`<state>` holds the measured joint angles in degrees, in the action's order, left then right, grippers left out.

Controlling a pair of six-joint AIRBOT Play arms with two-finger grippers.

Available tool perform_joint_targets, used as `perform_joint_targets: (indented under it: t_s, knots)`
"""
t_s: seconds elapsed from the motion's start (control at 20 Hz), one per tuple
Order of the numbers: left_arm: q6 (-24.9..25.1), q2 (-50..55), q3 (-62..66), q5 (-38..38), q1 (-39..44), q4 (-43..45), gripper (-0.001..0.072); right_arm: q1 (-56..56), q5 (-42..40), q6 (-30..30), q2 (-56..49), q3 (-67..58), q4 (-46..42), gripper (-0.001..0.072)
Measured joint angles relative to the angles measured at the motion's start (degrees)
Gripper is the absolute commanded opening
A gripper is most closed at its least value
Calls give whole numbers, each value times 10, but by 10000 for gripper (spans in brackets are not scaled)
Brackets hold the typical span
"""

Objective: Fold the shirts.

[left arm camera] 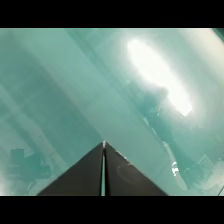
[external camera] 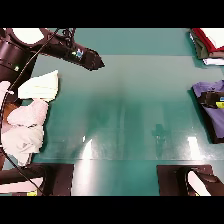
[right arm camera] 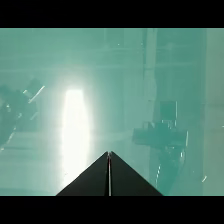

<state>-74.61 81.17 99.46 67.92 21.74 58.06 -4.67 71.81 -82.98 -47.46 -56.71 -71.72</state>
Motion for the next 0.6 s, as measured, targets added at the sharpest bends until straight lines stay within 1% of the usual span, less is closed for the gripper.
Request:
perform_joint_targets:
  t_s: [0.6]
  knots:
    - [0,0,0,0,0,0,24,1,4,1,0,0,1,18]
